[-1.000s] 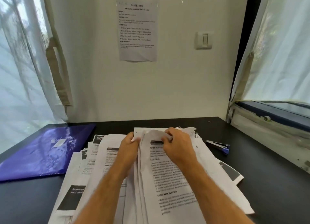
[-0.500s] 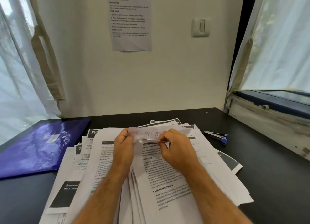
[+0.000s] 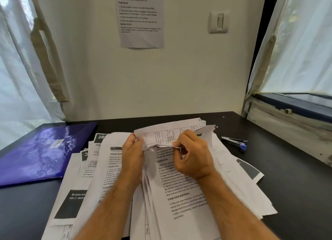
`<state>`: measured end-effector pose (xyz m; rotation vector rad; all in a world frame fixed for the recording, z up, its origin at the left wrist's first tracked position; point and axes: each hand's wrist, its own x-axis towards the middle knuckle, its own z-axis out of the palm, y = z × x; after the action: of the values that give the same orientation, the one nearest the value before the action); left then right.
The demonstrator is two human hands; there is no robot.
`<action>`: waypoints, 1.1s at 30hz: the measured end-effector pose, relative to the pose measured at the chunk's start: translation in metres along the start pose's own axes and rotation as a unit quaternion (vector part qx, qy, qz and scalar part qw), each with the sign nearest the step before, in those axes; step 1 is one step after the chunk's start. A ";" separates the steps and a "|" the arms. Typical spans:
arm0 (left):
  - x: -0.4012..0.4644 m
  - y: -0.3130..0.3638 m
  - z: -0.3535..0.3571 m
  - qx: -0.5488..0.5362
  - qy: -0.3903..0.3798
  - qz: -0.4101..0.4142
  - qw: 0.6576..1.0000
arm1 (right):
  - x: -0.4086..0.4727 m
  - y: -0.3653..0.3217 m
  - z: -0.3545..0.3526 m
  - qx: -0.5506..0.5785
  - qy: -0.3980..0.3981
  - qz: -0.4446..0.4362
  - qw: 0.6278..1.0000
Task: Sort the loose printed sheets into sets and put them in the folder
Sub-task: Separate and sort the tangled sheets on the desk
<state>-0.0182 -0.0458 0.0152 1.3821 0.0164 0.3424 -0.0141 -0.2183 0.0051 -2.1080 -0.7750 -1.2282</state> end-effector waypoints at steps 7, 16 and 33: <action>-0.006 0.006 0.000 0.031 -0.079 0.067 0.994 | -0.001 -0.001 0.002 -0.005 -0.016 0.082 0.997; -0.018 0.008 0.003 -0.061 -0.190 0.025 0.980 | 0.005 -0.001 -0.009 -0.017 -0.041 0.204 0.978; -0.011 -0.003 0.012 0.290 -0.204 0.030 0.935 | -0.006 0.014 -0.043 0.003 0.038 0.236 0.971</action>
<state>-0.0257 -0.0606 0.0124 2.0247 -0.2896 0.0920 -0.0304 -0.2593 0.0147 -2.0656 -0.2170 -1.0310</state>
